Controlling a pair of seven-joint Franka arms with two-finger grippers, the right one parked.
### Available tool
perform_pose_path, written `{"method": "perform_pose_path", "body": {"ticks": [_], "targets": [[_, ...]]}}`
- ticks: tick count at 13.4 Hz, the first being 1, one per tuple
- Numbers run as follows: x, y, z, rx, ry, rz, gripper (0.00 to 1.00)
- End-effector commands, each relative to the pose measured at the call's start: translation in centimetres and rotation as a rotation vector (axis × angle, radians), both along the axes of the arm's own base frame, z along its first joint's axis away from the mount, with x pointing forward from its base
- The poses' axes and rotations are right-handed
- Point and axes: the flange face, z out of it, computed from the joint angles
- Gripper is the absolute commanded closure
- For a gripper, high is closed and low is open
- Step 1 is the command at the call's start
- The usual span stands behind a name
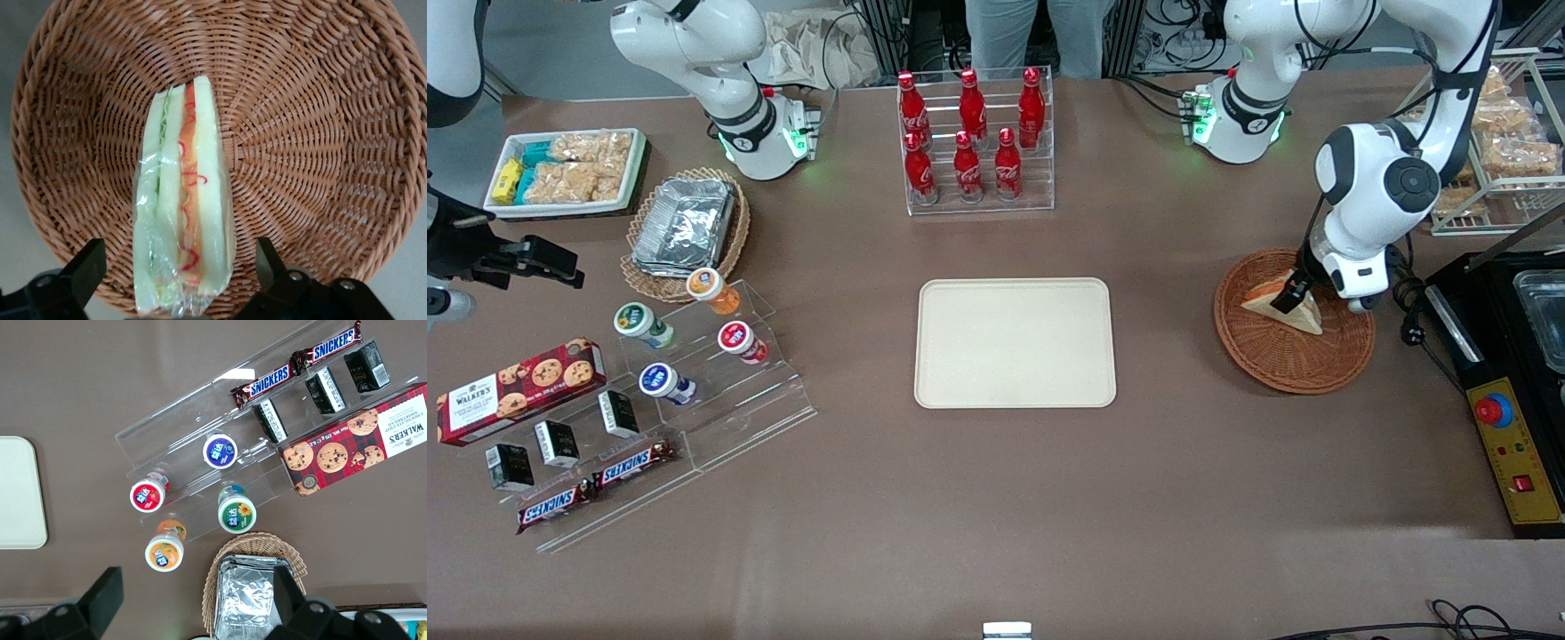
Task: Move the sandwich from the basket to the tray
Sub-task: 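Close the left gripper on the sandwich and lift it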
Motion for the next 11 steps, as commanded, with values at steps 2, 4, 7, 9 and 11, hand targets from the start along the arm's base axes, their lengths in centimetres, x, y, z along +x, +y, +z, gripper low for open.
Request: {"method": "perform_pose_path", "body": {"ticks": [2,4,7,9,11], "targets": [[0.0,0.2,-1.3,0.010,-0.031,0.027,0.00],[-0.1,0.2,-1.7,0.009,-0.026,0.028,0.00],[0.0,0.2,-2.5,0.005,-0.031,0.031,0.13],[0.1,0.4,-2.5,0.005,-0.035,0.035,0.33],[0.1,1.0,-2.2,0.006,-0.040,0.048,0.64]]}}
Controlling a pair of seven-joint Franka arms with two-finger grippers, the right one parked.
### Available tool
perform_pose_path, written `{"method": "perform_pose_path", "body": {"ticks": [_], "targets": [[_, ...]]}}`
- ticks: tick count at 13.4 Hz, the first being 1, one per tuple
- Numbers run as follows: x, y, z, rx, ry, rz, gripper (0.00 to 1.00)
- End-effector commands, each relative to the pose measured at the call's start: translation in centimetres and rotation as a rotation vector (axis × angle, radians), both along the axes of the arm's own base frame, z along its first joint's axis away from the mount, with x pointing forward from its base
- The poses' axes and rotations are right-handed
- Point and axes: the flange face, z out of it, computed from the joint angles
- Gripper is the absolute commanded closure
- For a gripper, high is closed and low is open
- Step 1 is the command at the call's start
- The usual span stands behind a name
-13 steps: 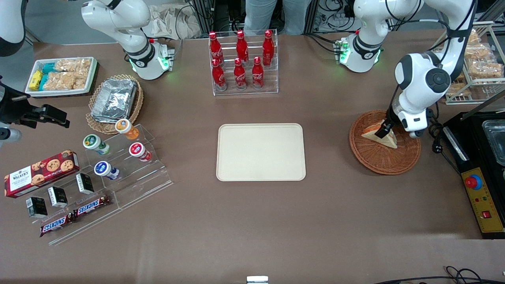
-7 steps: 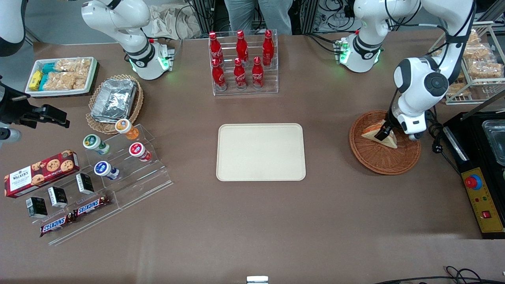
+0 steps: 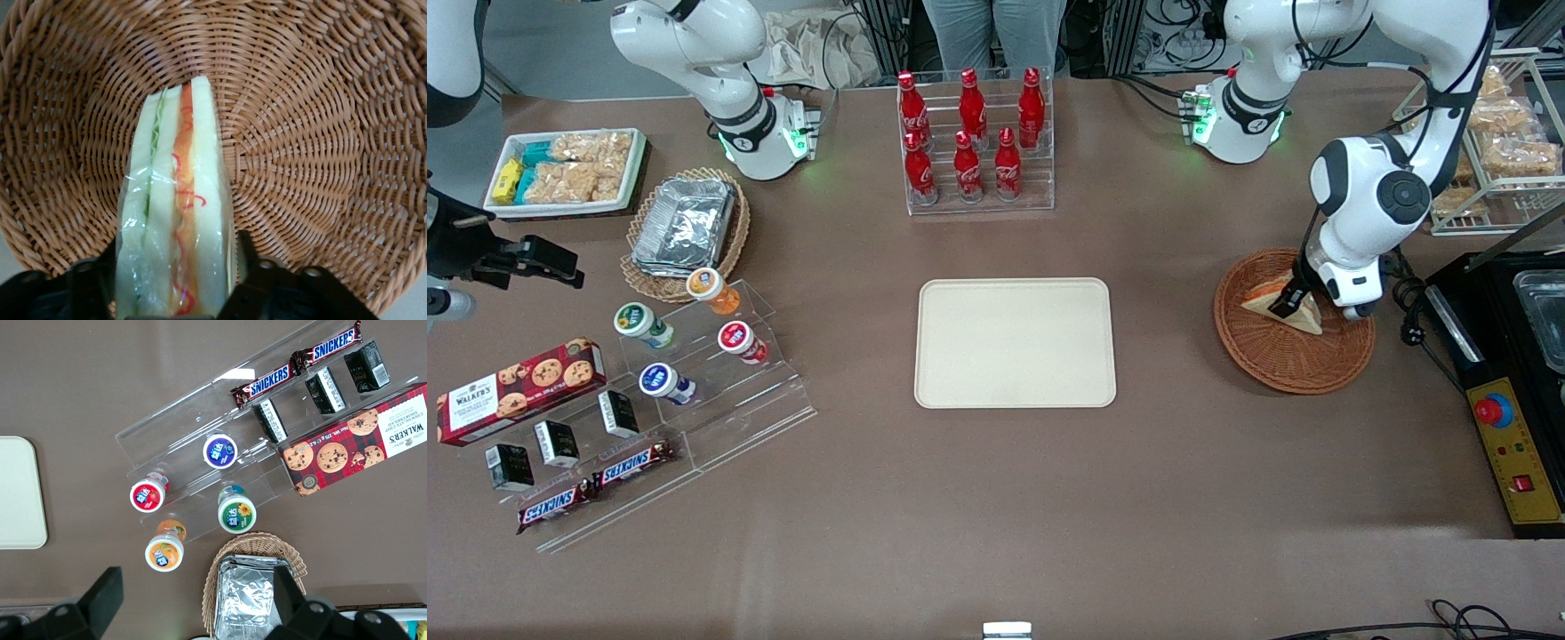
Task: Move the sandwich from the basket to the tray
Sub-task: 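Close the left gripper on the sandwich and lift it, then carry the sandwich with the left gripper over to the white tray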
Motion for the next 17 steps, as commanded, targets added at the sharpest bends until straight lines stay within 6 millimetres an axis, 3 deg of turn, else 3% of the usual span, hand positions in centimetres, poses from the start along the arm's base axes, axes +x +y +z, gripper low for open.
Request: {"method": "perform_pose_path", "body": {"ticks": [1,3,5,9,17], "targets": [[0.0,0.5,0.2,0.011,-0.039,0.035,0.81],[0.2,0.5,0.9,0.012,-0.051,0.037,1.00],[0.4,0.4,2.2,0.016,-0.054,0.048,1.00],[0.5,-0.3,6.9,0.031,-0.050,-0.003,1.00],[2.5,-4.5,14.9,0.046,0.077,-0.253,1.00]]}}
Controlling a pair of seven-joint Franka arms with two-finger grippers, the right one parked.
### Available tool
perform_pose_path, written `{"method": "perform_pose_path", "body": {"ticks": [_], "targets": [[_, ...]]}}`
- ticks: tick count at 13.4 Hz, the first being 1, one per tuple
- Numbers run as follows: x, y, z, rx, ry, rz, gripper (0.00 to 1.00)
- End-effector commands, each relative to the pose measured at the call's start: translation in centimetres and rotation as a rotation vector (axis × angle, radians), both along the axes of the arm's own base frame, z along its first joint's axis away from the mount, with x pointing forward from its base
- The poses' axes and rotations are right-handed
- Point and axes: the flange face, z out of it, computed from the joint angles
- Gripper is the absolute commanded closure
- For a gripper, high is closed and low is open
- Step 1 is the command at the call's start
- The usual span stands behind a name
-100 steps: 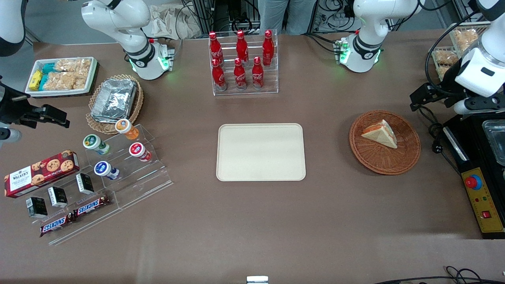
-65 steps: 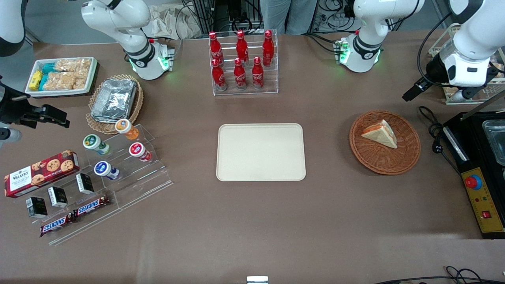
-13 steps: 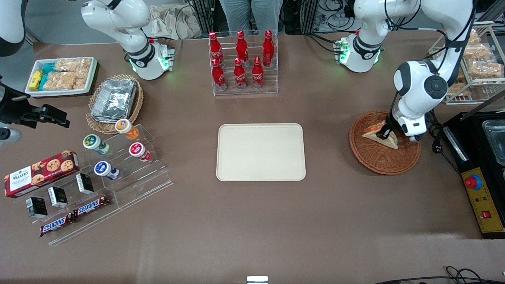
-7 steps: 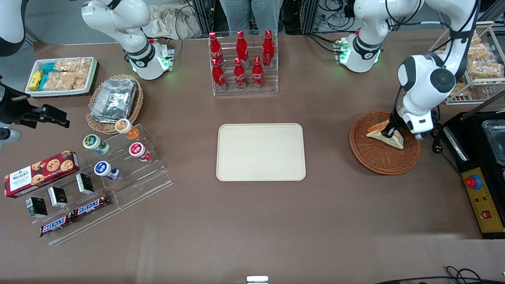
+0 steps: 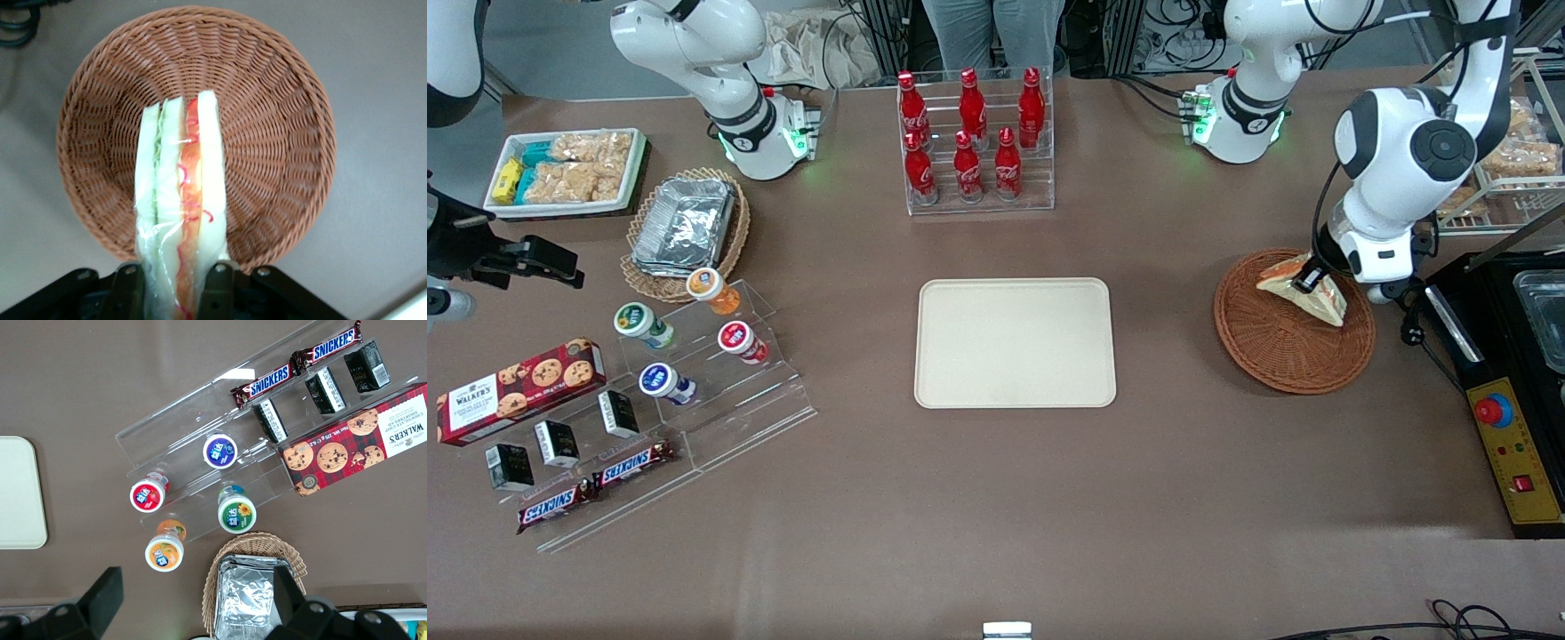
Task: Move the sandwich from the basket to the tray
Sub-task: 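Carry the sandwich with the left gripper over to the white tray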
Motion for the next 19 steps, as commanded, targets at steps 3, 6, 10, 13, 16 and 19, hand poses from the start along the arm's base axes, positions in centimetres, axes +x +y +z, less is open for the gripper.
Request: {"method": "perform_pose_path", "body": {"ticks": [3,6,10,13,16,19], "targets": [[2.4,-3.1,6.5,0.003,0.070,-0.158,1.00],[4.0,-7.0,9.7,-0.003,0.060,-0.232,1.00],[3.4,-13.9,10.8,-0.016,0.023,-0.355,1.00],[2.2,-19.2,10.3,-0.029,0.006,-0.460,1.00],[1.0,-23.0,9.2,-0.039,0.000,-0.573,1.00],[0.3,-25.2,8.0,-0.054,-0.003,-0.675,1.00]]}}
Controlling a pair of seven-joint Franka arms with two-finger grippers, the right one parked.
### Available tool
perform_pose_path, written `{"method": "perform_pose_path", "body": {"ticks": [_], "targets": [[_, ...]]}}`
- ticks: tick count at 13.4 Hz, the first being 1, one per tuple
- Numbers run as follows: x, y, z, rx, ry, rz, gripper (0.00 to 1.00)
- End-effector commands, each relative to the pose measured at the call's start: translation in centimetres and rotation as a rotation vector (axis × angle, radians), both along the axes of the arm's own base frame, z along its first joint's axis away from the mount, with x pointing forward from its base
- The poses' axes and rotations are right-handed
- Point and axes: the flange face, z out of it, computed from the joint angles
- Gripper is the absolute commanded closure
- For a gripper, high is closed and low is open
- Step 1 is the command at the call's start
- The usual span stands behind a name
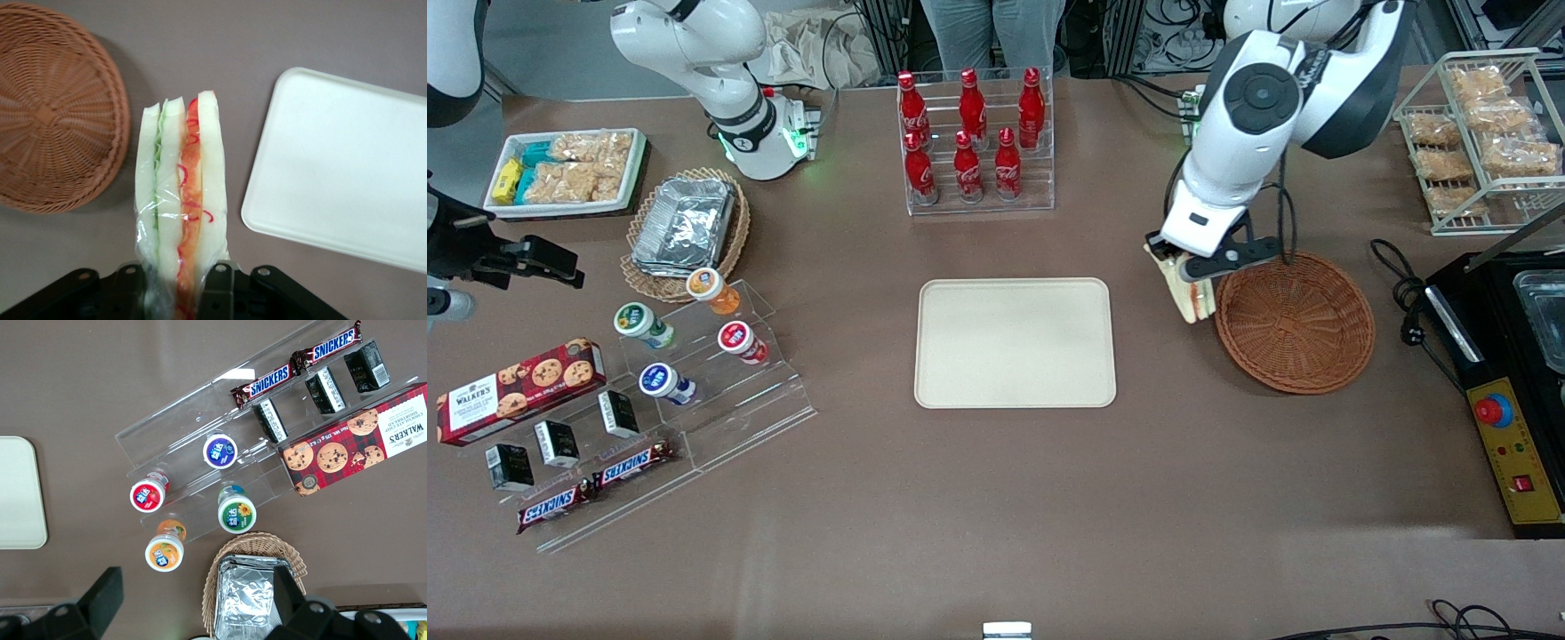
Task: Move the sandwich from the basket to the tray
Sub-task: 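Carry the sandwich with the left gripper over to the white tray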
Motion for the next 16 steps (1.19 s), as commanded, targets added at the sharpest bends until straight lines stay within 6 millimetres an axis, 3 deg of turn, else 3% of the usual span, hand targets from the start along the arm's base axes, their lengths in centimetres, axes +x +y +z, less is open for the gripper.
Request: {"method": "perform_pose_path", "body": {"ticks": [1,6,16], "targets": [[0.2,-1.9,-0.5,-0.042,-0.015,-0.080,1.00],[0.0,-5.2,-3.8,-0.106,-0.044,-0.160,1.00],[1.4,-6.5,-12.7,-0.097,-0.037,-0.310,1.00]]}}
